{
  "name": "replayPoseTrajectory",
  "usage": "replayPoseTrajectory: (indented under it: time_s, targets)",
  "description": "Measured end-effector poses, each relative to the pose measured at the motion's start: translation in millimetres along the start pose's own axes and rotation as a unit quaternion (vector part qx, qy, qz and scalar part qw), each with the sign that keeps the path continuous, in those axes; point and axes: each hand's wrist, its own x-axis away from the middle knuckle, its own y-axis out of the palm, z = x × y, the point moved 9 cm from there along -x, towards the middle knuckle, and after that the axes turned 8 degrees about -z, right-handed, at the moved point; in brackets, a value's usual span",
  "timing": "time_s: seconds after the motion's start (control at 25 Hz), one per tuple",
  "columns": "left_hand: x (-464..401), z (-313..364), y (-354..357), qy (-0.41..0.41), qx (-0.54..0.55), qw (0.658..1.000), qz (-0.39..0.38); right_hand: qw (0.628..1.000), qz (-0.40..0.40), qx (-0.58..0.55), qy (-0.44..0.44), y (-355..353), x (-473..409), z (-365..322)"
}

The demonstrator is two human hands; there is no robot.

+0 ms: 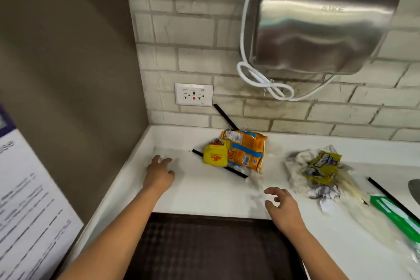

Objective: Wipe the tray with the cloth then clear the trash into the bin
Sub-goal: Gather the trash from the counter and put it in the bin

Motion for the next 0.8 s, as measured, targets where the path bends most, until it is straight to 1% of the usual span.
replayPoseTrajectory:
  time_s: [0.12, 0.16, 0.28, 0.36, 0.4, 0.44, 0.52, 0.56, 0.68, 0.76, 0.8]
  targets:
    - [-30.1, -2.7, 6.6, -0.008, -0.111, 0.994, -0.017, 0.999, -0.003, 0.034, 0.003, 5.1, -32.3, 1.5]
    - [-38.4, -4.0, 6.5, -0.011, -0.126, 0.992, -0.013, 0.999, 0.007, 0.037, 0.001, 3.4, -43.9, 0.6]
    - [-58.1, -14.7, 5.7, -0.026, -0.129, 0.991, -0.002, 0.999, 0.044, 0.025, -0.003, -7.6, -76.0, -9.9]
    - [-64.3, -18.1, 4.3, -0.037, -0.131, 0.991, 0.020, 0.997, 0.075, 0.020, -0.010, -16.5, -93.6, -19.3]
    - [-65.7, -15.9, 4.7, -0.034, -0.102, 0.994, 0.032, 0.995, 0.092, 0.018, -0.018, -20.7, -100.8, -24.5]
    - [-65.6, -9.7, 7.0, -0.019, -0.044, 0.998, 0.041, 0.994, 0.104, 0.011, -0.025, -23.9, -108.0, -28.3]
    - [-65.3, 17.1, 15.8, 0.045, 0.087, 0.994, 0.039, 0.994, 0.107, -0.020, -0.015, -24.1, -121.7, -28.9]
    - [-66.6, 33.9, 20.4, 0.080, 0.120, 0.989, 0.029, 0.994, 0.108, -0.034, 0.000, -22.3, -126.9, -26.1]
    - [-77.2, 82.5, 40.6, 0.159, 0.108, 0.981, -0.012, 0.993, 0.113, -0.017, 0.029, -15.1, -134.8, -19.9]
    - [-85.4, 100.2, 50.4, 0.177, 0.115, 0.977, -0.016, 0.994, 0.098, -0.040, 0.035, -9.6, -134.6, -18.5]
    - [-90.9, 102.6, 54.8, 0.170, 0.120, 0.978, -0.016, 0.993, 0.086, -0.064, 0.040, -6.3, -133.6, -17.8]
